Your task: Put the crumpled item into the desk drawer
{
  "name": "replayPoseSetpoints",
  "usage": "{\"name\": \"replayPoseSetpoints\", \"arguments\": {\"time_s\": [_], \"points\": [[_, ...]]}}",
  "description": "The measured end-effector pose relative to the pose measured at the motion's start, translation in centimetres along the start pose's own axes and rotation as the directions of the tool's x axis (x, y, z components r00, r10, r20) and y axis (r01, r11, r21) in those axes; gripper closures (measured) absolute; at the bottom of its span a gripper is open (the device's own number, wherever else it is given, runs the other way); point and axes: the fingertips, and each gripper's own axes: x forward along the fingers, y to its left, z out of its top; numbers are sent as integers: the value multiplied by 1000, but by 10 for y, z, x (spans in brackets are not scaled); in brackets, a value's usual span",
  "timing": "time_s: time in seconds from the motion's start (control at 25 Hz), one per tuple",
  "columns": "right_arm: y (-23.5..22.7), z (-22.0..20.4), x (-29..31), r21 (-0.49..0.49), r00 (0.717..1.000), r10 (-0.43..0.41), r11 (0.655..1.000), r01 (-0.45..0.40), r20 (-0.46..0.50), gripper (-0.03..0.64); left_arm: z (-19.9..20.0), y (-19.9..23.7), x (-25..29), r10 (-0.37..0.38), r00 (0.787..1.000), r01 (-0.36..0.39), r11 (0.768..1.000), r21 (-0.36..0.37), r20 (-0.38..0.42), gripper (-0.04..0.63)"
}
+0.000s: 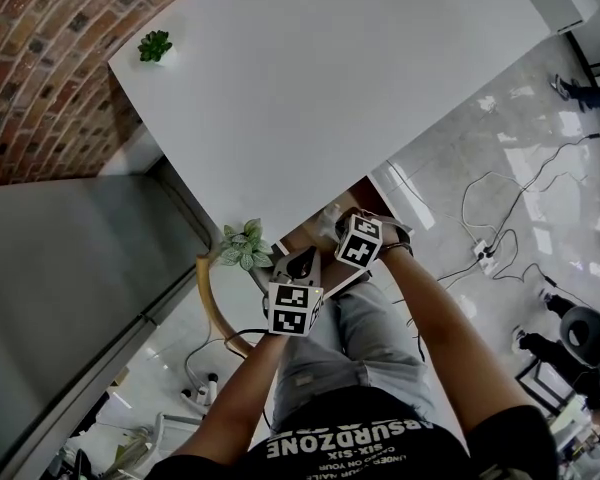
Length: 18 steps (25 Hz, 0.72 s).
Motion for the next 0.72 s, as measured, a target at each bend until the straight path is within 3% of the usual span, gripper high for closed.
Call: {"name": "replayPoseSetpoints", "arguments": {"time_s": [0.72], "points": [[-1, -14, 27, -87, 996, 12, 996, -20, -91, 615, -9, 7, 10, -5, 1000, 5, 1000, -9, -20, 591]]}}
